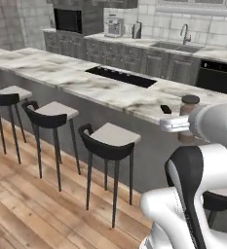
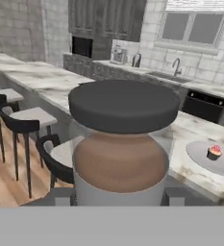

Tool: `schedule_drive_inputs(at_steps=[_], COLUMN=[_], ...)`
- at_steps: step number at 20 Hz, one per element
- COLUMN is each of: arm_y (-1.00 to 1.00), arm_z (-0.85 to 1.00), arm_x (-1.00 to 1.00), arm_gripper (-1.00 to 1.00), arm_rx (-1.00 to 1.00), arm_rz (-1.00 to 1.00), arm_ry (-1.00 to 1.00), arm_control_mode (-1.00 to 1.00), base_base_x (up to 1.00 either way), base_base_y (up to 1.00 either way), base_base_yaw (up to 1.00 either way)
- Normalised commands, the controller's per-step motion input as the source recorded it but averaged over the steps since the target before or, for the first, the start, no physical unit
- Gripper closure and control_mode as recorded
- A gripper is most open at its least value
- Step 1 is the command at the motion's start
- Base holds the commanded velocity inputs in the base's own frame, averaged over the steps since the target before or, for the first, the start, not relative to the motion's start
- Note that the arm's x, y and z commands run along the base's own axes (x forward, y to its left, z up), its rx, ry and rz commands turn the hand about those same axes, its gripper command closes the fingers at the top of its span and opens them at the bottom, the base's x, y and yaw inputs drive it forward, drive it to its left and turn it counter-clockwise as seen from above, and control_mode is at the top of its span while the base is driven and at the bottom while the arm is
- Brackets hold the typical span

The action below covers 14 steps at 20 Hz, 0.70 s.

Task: Take the cinnamon bottle from the cabinet and place it on the dining table, next to the plate with the cupcake. Then take the chocolate from the dining counter and place it on the cupcake plate.

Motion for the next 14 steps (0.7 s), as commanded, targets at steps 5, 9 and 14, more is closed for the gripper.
schedule_drive_inputs(at_steps=[5,9,14], arm_y=[0.00,0.00,0.00], arm_z=[0.00,0.00,0.00], arm_x=[0.00,0.00,0.00], arm_gripper=[1.00,1.00,1.00], arm_rx=[0.00,0.00,0.00], arm_rz=[0.00,0.00,0.00], arm_ry=[0.00,0.00,0.00], arm_control_mode=[1.00,1.00,1.00], base_base_x=[0.36,0.29,0.43], base_base_y=[0.53,0.43,0.34], base_base_yaw=[-0.64,-0.63,-0.56])
